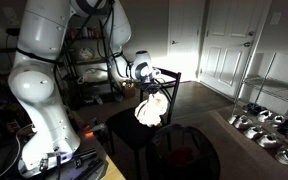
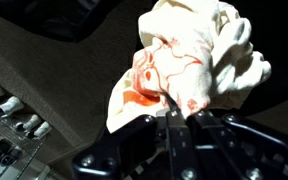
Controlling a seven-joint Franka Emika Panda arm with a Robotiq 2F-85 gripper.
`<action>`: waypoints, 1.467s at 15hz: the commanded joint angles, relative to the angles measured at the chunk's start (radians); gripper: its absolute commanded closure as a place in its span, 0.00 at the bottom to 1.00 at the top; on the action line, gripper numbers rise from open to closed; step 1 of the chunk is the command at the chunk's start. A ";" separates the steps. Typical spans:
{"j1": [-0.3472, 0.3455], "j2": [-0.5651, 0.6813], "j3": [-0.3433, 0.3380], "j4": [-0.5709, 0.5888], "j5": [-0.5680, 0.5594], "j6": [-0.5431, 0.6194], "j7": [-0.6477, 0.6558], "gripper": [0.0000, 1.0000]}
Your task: Put the peach t-shirt in the black bag.
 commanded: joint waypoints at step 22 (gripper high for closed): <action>-0.272 -0.292 0.121 -0.190 0.166 0.198 0.019 0.98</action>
